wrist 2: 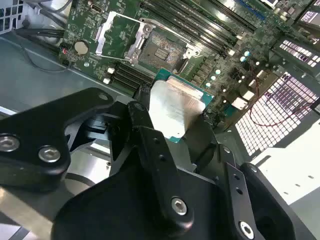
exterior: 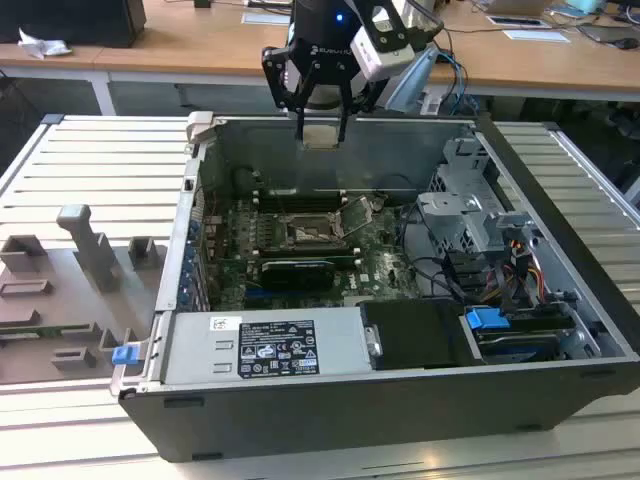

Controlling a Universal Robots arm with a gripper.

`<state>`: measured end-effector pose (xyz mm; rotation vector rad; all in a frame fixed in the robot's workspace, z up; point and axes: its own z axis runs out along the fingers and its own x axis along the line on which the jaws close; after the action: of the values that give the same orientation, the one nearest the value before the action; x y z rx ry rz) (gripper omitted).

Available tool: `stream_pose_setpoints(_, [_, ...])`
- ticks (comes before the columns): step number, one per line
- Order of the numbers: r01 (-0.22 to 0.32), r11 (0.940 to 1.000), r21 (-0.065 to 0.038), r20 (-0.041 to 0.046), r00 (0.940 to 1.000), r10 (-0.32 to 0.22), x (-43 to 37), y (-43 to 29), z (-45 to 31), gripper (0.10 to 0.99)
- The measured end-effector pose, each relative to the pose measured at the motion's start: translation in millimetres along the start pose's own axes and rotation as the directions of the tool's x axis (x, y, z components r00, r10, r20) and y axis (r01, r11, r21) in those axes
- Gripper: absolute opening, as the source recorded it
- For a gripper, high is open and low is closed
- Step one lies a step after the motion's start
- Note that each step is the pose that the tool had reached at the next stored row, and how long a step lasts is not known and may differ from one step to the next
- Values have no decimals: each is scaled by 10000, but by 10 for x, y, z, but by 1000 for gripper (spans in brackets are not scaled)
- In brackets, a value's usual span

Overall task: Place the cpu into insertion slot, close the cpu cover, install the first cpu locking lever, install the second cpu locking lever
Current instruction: 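Place the cpu into insertion slot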

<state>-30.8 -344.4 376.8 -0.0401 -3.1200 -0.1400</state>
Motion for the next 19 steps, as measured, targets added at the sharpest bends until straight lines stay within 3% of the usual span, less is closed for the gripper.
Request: stream_pose_setpoints(19, [-254, 9997, -5, 23, 9997, 254, 1, 0, 0, 529])
